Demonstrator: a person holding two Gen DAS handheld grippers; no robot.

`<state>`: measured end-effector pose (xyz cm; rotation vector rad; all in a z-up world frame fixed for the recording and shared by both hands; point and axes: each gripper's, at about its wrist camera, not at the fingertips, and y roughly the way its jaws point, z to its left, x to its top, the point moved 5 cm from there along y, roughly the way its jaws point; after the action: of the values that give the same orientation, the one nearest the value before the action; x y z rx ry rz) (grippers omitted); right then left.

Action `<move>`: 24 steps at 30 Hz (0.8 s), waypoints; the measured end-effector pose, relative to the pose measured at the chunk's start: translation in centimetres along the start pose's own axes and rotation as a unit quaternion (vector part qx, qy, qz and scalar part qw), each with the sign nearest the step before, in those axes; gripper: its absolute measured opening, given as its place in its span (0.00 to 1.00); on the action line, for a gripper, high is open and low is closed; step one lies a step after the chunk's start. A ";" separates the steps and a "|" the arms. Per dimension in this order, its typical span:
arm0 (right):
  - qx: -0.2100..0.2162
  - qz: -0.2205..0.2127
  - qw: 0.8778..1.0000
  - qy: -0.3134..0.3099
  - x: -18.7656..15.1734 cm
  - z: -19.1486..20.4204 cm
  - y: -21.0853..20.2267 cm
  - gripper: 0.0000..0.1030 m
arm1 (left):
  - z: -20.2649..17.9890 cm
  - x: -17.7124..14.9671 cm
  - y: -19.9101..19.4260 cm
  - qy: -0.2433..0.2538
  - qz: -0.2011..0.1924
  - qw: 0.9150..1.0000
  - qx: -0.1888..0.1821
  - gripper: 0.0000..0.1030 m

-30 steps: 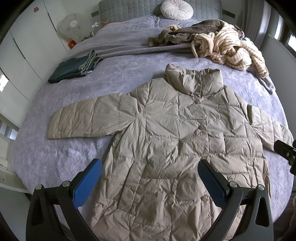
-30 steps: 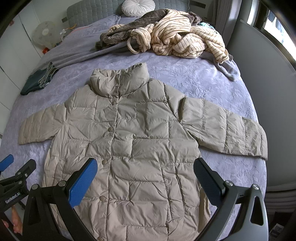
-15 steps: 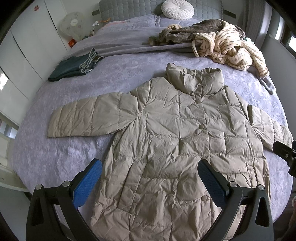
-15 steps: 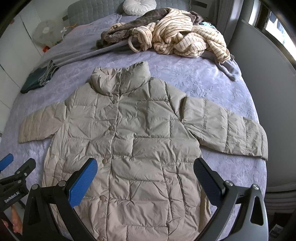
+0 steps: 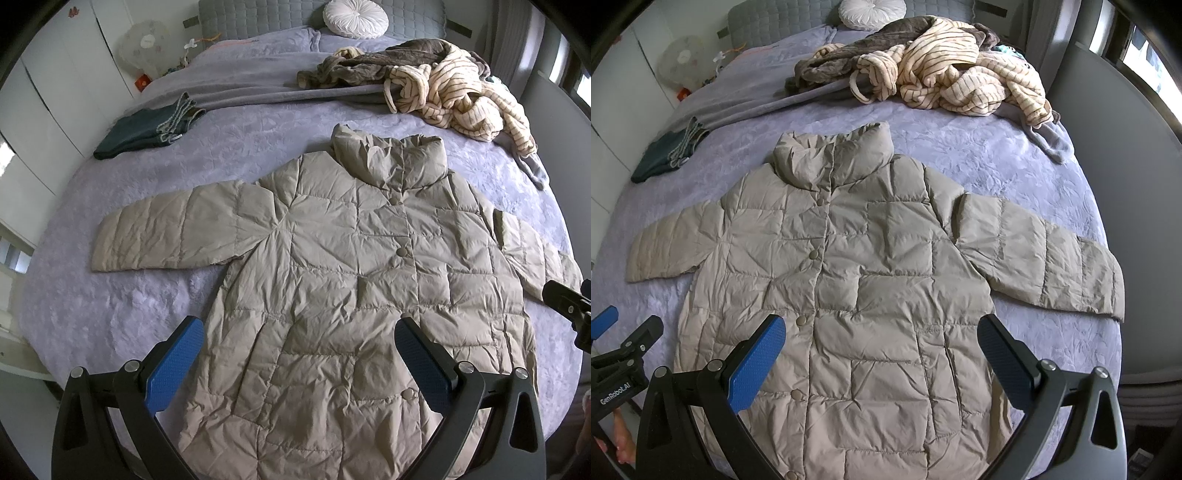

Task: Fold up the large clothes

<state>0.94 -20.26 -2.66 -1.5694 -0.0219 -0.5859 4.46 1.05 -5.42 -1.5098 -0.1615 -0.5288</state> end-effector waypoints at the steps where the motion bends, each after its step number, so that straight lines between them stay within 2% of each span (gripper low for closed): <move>1: 0.000 0.000 1.000 0.001 0.0 0.0 -0.1 1.00 | 0.1 -0.1 0.1 -0.002 0.001 1.000 -0.002 1.00; 9: 0.003 0.007 1.000 -0.004 -0.4 0.7 0.9 1.00 | 2.5 -1.4 2.6 -0.027 0.020 0.999 -0.036 1.00; 11: 0.020 0.005 1.000 0.003 -0.8 0.8 1.3 1.00 | 3.8 -1.5 3.7 -0.041 0.026 0.997 -0.054 1.00; 16: 0.040 0.021 0.999 0.004 -1.6 3.6 2.4 1.00 | 9.3 -1.1 7.9 -0.110 0.034 0.989 -0.096 1.00; 19: 0.072 0.045 0.996 0.004 -2.2 5.8 4.3 1.00 | 13.3 -1.1 10.9 -0.168 0.035 0.978 -0.121 1.00; 21: 0.086 0.076 0.993 -0.008 -3.0 7.8 5.9 1.00 | 16.1 -1.2 13.3 -0.215 0.034 0.965 -0.146 1.00; 24: 0.085 0.084 0.992 -0.032 -4.2 10.1 7.5 1.00 | 19.2 -0.8 16.4 -0.262 0.027 0.948 -0.176 1.00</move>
<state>3.53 -10.20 -10.93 -1.4074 0.0108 -0.3914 14.96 19.48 -19.18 -1.9787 -0.4557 -0.0996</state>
